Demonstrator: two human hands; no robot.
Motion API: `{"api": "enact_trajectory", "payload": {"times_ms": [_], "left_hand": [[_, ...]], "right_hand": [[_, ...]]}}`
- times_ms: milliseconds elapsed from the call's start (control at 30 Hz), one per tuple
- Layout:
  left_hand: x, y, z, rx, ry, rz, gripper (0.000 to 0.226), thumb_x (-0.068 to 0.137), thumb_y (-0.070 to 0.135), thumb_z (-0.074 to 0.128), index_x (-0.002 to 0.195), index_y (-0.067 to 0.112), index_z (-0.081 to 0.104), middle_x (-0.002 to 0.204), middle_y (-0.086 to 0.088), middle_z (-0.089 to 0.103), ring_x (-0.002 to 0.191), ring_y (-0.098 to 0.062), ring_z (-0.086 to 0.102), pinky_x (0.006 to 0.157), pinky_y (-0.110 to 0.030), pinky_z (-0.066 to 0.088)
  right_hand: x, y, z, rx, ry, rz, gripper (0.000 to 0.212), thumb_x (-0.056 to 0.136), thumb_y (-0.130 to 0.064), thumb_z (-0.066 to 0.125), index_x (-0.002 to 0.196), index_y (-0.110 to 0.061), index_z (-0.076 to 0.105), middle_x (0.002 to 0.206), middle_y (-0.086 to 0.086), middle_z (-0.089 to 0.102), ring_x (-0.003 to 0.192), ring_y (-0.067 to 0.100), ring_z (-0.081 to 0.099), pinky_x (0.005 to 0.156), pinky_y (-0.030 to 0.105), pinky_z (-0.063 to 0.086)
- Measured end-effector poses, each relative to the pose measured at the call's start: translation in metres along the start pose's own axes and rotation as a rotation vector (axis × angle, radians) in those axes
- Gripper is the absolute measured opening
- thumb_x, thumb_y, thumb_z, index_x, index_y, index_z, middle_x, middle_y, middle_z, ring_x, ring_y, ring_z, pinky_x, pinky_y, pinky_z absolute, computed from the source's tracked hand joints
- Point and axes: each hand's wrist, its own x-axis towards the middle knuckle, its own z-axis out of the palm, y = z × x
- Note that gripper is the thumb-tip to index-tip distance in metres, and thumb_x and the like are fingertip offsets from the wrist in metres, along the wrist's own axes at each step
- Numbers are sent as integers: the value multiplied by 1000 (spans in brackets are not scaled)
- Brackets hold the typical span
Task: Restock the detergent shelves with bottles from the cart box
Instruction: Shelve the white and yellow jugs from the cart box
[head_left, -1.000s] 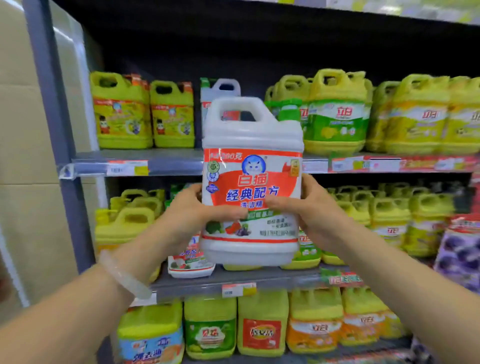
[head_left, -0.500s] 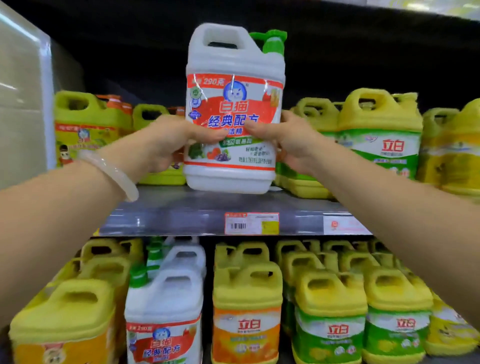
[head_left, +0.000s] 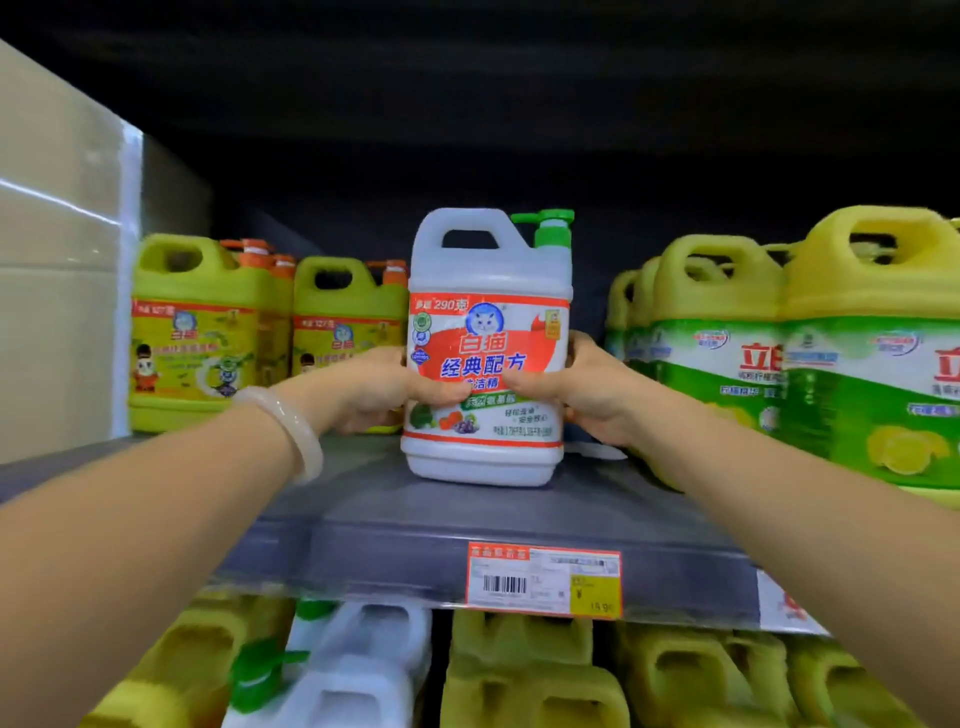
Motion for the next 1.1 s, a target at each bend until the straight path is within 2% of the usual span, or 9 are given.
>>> {"api": "enact_trajectory", "payload": {"times_ms": [100, 233, 300, 500, 600, 700, 800, 1000, 1100], "left_hand": [[7, -1, 2, 19, -16, -9, 17, 80, 13, 71, 91, 24, 63, 72, 13, 74, 67, 0, 68, 58, -20, 50], [17, -7, 0, 18, 7, -21, 25, 76, 14, 74, 95, 25, 62, 89, 7, 73, 86, -10, 66, 79, -30, 50], [21, -10, -1, 8, 10, -27, 27, 77, 13, 74, 97, 24, 61, 92, 4, 71, 87, -11, 65, 73, -28, 51], [25, -10, -4, -37, -2, -54, 38, 74, 13, 74, 107, 23, 58, 94, 3, 71, 86, -11, 65, 61, -26, 51], [28, -9, -13, -229, 8, -61, 56, 64, 35, 69, 117, 19, 58, 104, -2, 70, 101, -20, 63, 72, -37, 50], [37, -10, -18, -370, 56, -15, 60, 65, 64, 51, 110, 26, 62, 95, 0, 73, 95, -20, 64, 68, -38, 49], [51, -17, -19, -451, 19, -28, 72, 70, 79, 35, 115, 29, 61, 105, -3, 73, 103, -23, 64, 74, -41, 51], [71, -25, -23, -505, 9, -61, 77, 80, 78, 27, 120, 22, 61, 113, -9, 70, 107, -27, 63, 80, -45, 50], [82, -29, -24, -484, -16, -37, 77, 79, 79, 28, 120, 22, 63, 114, -8, 70, 110, -29, 63, 94, -48, 47]], "right_hand": [[12, 6, -4, 7, -11, -6, 72, 64, 2, 81, 125, -9, 45, 107, 9, 68, 94, 23, 68, 80, 41, 56], [20, 19, -6, 37, -22, -33, 95, 47, -12, 88, 130, -14, 42, 113, 9, 68, 100, 27, 68, 88, 49, 54], [21, 23, -6, 36, -21, -46, 103, 40, -18, 88, 132, -15, 41, 113, 9, 67, 100, 27, 67, 89, 50, 53], [23, 26, -6, 13, -8, -63, 90, 54, -9, 88, 131, -15, 41, 114, 7, 66, 102, 26, 67, 90, 50, 53], [23, 26, -7, 7, 4, -49, 84, 58, -8, 87, 129, -17, 42, 113, 6, 67, 100, 25, 67, 90, 50, 53], [24, 26, -8, 5, -1, -10, 81, 58, -7, 86, 127, -16, 44, 111, 7, 68, 99, 26, 68, 89, 50, 53], [26, 25, -9, 12, -15, 21, 74, 60, -5, 84, 123, -15, 47, 108, 8, 70, 97, 27, 69, 88, 50, 54], [33, 17, -9, -18, -88, 57, 75, 54, -2, 85, 120, -14, 52, 104, 7, 73, 96, 25, 70, 88, 45, 55], [36, 15, -10, -41, -153, 58, 68, 59, 1, 83, 121, -13, 56, 104, 8, 73, 97, 26, 70, 88, 46, 54]]}}
